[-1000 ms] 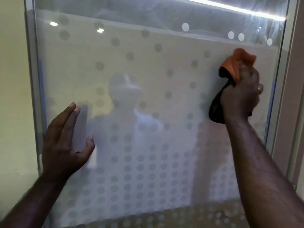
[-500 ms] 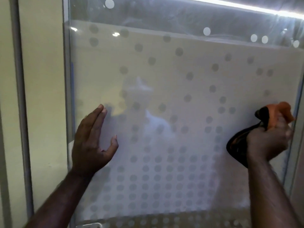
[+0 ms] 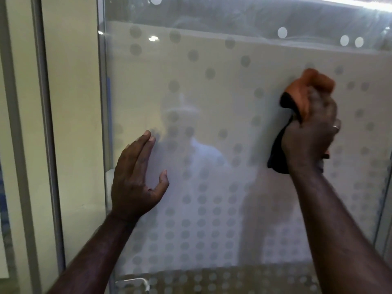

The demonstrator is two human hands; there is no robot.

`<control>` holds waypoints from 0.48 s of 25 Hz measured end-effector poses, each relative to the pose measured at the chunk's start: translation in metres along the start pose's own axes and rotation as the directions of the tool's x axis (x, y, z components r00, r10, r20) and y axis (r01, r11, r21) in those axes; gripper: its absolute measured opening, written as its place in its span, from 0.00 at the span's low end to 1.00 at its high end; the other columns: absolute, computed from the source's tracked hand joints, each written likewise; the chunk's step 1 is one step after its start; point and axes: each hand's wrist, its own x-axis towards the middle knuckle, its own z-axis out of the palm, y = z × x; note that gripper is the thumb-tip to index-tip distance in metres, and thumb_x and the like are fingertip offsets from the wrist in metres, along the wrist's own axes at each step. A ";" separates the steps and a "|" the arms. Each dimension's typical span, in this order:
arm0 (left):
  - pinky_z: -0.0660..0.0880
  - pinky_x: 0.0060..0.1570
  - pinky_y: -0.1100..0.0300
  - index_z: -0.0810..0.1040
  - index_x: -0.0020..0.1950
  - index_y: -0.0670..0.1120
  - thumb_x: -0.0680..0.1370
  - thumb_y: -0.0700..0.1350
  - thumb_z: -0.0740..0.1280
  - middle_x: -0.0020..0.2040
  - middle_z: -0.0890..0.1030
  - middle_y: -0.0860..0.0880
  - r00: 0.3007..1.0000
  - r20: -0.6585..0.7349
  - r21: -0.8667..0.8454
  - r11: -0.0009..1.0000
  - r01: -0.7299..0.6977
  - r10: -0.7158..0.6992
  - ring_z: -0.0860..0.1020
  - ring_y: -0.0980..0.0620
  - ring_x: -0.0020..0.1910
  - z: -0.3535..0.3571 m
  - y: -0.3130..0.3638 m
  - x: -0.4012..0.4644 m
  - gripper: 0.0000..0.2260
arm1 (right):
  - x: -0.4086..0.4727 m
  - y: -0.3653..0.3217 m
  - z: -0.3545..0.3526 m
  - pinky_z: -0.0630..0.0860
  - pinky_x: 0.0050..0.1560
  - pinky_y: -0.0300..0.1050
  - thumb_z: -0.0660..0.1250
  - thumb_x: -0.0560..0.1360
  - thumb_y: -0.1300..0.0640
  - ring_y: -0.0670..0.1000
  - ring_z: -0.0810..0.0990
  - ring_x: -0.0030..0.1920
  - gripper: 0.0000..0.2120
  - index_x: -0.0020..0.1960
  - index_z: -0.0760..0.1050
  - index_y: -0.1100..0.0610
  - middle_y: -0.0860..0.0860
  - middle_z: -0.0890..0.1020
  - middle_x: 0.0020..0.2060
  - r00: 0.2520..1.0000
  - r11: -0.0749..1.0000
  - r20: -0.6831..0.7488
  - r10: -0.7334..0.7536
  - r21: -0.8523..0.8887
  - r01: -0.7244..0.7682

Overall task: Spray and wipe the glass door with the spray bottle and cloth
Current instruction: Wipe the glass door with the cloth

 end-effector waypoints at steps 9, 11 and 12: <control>0.69 0.73 0.48 0.70 0.72 0.34 0.74 0.42 0.70 0.73 0.71 0.40 1.000 0.023 -0.078 0.997 0.006 -0.004 0.71 0.42 0.74 -0.004 -0.001 0.002 0.28 | -0.066 -0.062 -0.002 0.69 0.54 0.53 0.60 0.66 0.67 0.61 0.71 0.56 0.34 0.70 0.71 0.47 0.50 0.71 0.71 0.910 0.916 0.104 -0.402 0.044 0.400; 0.68 0.74 0.51 0.70 0.72 0.34 0.74 0.42 0.69 0.73 0.71 0.40 0.999 0.042 -0.104 0.995 0.011 -0.006 0.71 0.42 0.73 -0.007 0.001 0.003 0.28 | -0.089 -0.065 -0.006 0.69 0.53 0.53 0.60 0.69 0.67 0.60 0.71 0.54 0.30 0.69 0.73 0.49 0.52 0.73 0.69 0.869 0.870 0.039 -0.493 0.046 0.491; 0.67 0.74 0.52 0.70 0.72 0.34 0.75 0.43 0.69 0.73 0.71 0.40 0.999 0.051 -0.116 0.993 0.014 -0.008 0.71 0.42 0.73 -0.010 0.002 0.004 0.28 | -0.102 -0.065 -0.008 0.69 0.52 0.53 0.60 0.71 0.67 0.59 0.71 0.54 0.28 0.68 0.74 0.49 0.53 0.74 0.69 0.844 0.844 0.017 -0.535 0.044 0.534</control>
